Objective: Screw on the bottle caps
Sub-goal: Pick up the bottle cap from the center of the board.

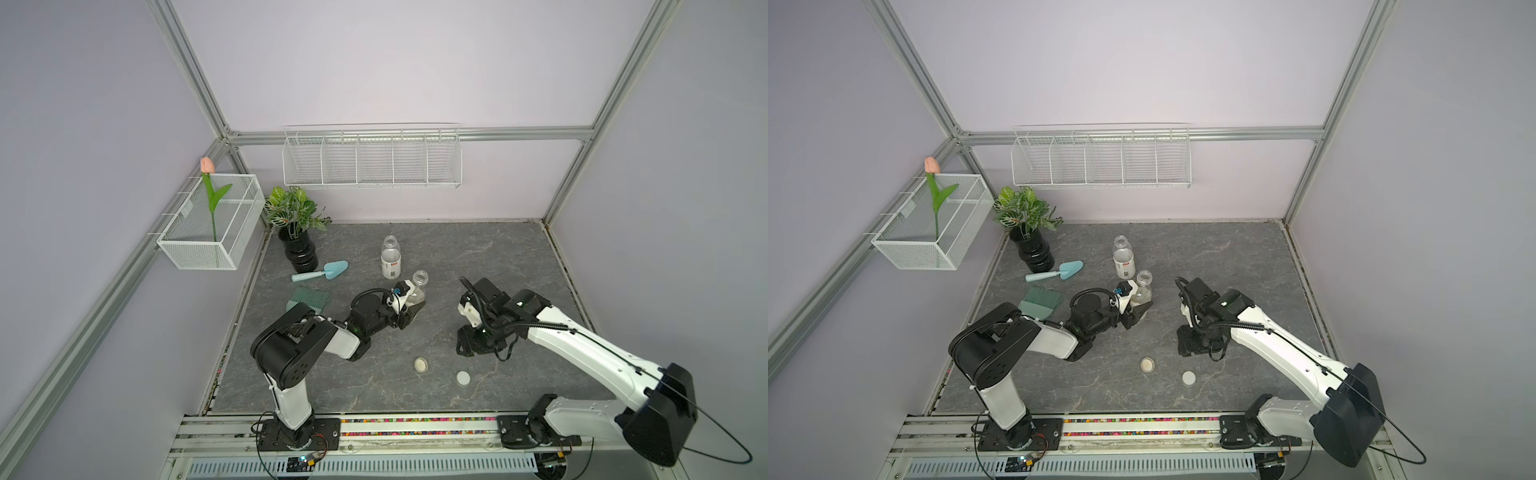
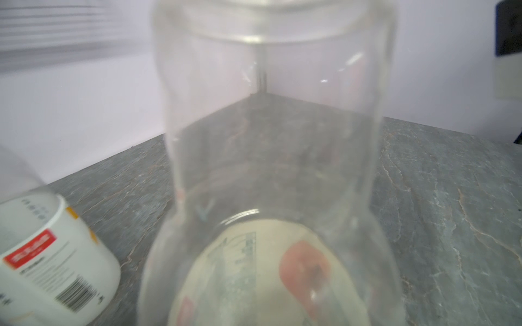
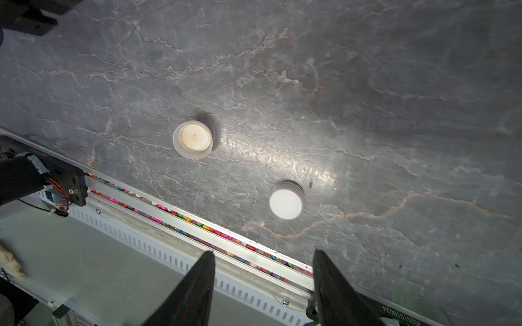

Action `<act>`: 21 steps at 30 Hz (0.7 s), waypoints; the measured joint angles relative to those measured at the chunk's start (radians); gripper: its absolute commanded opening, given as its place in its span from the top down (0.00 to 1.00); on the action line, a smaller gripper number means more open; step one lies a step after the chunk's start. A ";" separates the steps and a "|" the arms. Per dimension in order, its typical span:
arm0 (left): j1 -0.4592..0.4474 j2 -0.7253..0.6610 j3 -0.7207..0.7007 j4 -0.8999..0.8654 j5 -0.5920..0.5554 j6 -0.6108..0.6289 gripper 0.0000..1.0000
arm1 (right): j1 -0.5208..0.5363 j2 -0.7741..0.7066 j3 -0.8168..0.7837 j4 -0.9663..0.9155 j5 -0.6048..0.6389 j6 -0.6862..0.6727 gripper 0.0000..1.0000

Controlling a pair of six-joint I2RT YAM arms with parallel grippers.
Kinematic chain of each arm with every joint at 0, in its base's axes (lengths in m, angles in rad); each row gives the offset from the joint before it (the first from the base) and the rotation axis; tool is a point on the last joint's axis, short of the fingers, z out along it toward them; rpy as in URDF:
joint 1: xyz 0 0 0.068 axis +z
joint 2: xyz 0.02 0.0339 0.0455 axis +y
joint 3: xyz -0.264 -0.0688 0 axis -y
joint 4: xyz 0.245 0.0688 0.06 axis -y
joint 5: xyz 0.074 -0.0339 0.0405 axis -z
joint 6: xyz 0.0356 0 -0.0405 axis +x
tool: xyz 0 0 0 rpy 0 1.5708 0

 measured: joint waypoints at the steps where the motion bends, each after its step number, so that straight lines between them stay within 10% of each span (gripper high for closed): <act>1: 0.000 -0.013 -0.018 0.004 -0.014 -0.006 0.48 | 0.019 0.025 -0.001 0.026 0.002 0.007 0.43; 13: 0.000 -0.157 -0.196 0.031 -0.239 -0.059 0.47 | 0.251 0.334 0.034 0.232 0.033 0.068 0.26; 21: 0.000 -0.182 -0.212 0.036 -0.310 -0.055 0.47 | 0.305 0.417 0.059 0.222 0.093 0.086 0.45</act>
